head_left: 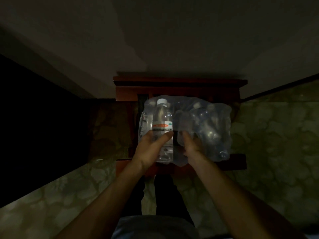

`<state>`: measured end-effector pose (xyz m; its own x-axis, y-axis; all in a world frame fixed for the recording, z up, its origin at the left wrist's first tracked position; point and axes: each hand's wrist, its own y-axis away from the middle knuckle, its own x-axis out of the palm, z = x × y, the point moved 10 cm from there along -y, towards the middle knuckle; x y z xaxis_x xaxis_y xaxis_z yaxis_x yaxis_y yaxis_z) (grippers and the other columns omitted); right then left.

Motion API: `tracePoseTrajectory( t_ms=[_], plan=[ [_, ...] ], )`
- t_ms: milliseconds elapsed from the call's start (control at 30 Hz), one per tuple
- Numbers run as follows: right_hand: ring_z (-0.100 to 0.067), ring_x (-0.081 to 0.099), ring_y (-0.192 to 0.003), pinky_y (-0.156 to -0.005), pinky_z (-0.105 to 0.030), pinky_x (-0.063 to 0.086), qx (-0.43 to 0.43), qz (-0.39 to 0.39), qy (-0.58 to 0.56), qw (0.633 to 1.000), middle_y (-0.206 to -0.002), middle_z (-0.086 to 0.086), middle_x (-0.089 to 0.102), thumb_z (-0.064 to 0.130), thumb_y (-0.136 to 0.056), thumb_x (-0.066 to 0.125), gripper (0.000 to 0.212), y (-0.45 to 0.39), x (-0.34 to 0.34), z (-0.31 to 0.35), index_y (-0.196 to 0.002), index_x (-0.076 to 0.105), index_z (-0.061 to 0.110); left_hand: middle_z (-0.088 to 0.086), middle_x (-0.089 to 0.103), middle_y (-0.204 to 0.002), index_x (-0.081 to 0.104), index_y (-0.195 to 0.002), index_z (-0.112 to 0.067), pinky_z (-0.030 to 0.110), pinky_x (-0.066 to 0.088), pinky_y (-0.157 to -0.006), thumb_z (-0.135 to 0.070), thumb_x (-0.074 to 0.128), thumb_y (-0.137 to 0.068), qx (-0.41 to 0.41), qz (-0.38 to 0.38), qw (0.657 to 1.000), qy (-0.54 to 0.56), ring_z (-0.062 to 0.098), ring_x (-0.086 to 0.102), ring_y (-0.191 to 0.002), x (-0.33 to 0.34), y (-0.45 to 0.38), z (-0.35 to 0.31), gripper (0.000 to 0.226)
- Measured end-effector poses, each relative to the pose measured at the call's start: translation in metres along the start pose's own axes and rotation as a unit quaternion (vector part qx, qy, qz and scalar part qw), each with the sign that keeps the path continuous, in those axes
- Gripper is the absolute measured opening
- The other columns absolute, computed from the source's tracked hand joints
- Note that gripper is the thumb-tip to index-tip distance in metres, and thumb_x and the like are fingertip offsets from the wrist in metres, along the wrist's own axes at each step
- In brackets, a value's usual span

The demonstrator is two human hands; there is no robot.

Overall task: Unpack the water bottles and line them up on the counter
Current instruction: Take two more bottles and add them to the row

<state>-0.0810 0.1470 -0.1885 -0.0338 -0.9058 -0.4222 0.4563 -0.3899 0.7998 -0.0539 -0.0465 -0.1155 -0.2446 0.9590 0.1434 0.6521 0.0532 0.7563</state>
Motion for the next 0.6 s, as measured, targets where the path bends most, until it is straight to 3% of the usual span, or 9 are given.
tracePoseTrajectory(
  t_ms=[67, 133, 200, 267, 367, 433, 500, 600],
  plan=[
    [-0.027, 0.062, -0.106, -0.067, -0.035, 0.055, 0.079, 0.050, -0.082, 0.992, -0.117, -0.009, 0.064, 0.046, -0.079, 0.066, 0.043, 0.013, 0.005, -0.004, -0.113, 0.062, 0.020, 0.001, 0.078, -0.099, 0.066, -0.118, -0.020, 0.032, 0.061, -0.073, -0.042, 0.071, -0.085, 0.001, -0.002, 1.000, -0.008, 0.017, 0.076, -0.088, 0.002, 0.004, -0.007, 0.040],
    [-0.027, 0.064, -0.103, -0.066, -0.033, 0.056, 0.120, 0.093, -0.112, 0.982, -0.120, -0.012, 0.064, 0.049, -0.081, 0.065, 0.054, 0.029, 0.007, -0.002, -0.121, 0.060, 0.013, 0.002, 0.077, -0.102, 0.065, -0.119, -0.020, 0.028, 0.058, -0.068, -0.044, 0.071, -0.085, -0.004, -0.003, 1.000, -0.021, 0.017, 0.075, -0.089, 0.005, 0.010, -0.014, 0.042],
    [-0.025, 0.066, -0.085, -0.052, -0.025, 0.054, 0.090, 0.083, -0.045, 0.991, -0.113, -0.011, 0.066, 0.053, -0.082, 0.062, 0.053, 0.046, -0.008, 0.011, -0.116, 0.060, 0.012, 0.002, 0.075, -0.106, 0.062, -0.122, -0.019, 0.023, 0.055, -0.064, -0.046, 0.069, -0.085, -0.002, -0.003, 0.999, -0.032, 0.016, 0.074, -0.090, 0.008, 0.016, -0.022, 0.047],
    [-0.020, 0.062, -0.068, -0.041, -0.019, 0.043, 0.005, 0.027, 0.076, 0.997, -0.094, -0.006, 0.067, 0.059, -0.081, 0.059, 0.048, 0.061, -0.035, 0.038, -0.103, 0.062, 0.016, -0.001, 0.073, -0.107, 0.061, -0.124, -0.020, 0.020, 0.051, -0.062, -0.051, 0.068, -0.084, 0.011, -0.015, 0.998, -0.067, 0.011, 0.071, -0.089, 0.010, 0.022, -0.034, 0.050],
    [-0.016, 0.060, -0.063, -0.052, -0.026, 0.045, -0.114, 0.003, 0.203, 0.972, -0.072, -0.001, 0.062, 0.064, -0.083, 0.053, 0.046, 0.090, -0.060, 0.090, -0.077, 0.059, 0.019, 0.000, 0.072, -0.109, 0.062, -0.123, -0.022, 0.034, 0.057, -0.080, -0.059, 0.065, -0.082, 0.021, -0.030, 0.993, -0.115, 0.017, 0.069, -0.095, 0.014, 0.028, -0.054, 0.054],
    [-0.021, 0.064, -0.078, -0.069, -0.033, 0.053, -0.164, 0.002, 0.234, 0.958, -0.083, -0.002, 0.065, 0.067, -0.082, 0.052, 0.052, 0.110, -0.073, 0.122, -0.085, 0.062, 0.016, 0.001, 0.073, -0.105, 0.066, -0.117, -0.022, 0.043, 0.057, -0.090, -0.058, 0.063, -0.084, 0.035, -0.017, 0.991, -0.128, 0.020, 0.071, -0.094, 0.021, 0.032, -0.070, 0.049],
    [-0.026, 0.065, -0.091, -0.082, -0.040, 0.055, -0.206, -0.011, 0.236, 0.950, -0.099, -0.006, 0.068, 0.071, -0.074, 0.050, 0.068, 0.131, -0.086, 0.150, -0.103, 0.065, 0.011, 0.002, 0.075, -0.101, 0.069, -0.111, -0.021, 0.042, 0.058, -0.088, -0.056, 0.063, -0.086, 0.054, -0.008, 0.991, -0.120, 0.019, 0.072, -0.090, 0.028, 0.038, -0.087, 0.043],
    [-0.023, 0.065, -0.080, -0.069, -0.035, 0.055, -0.239, -0.047, 0.221, 0.944, -0.088, -0.005, 0.070, 0.073, -0.063, 0.047, 0.069, 0.165, -0.106, 0.180, -0.092, 0.069, 0.014, 0.003, 0.076, -0.096, 0.071, -0.106, -0.020, 0.035, 0.059, -0.076, -0.055, 0.064, -0.085, 0.081, -0.006, 0.989, -0.121, 0.017, 0.073, -0.085, 0.037, 0.050, -0.113, 0.041]
  ],
)
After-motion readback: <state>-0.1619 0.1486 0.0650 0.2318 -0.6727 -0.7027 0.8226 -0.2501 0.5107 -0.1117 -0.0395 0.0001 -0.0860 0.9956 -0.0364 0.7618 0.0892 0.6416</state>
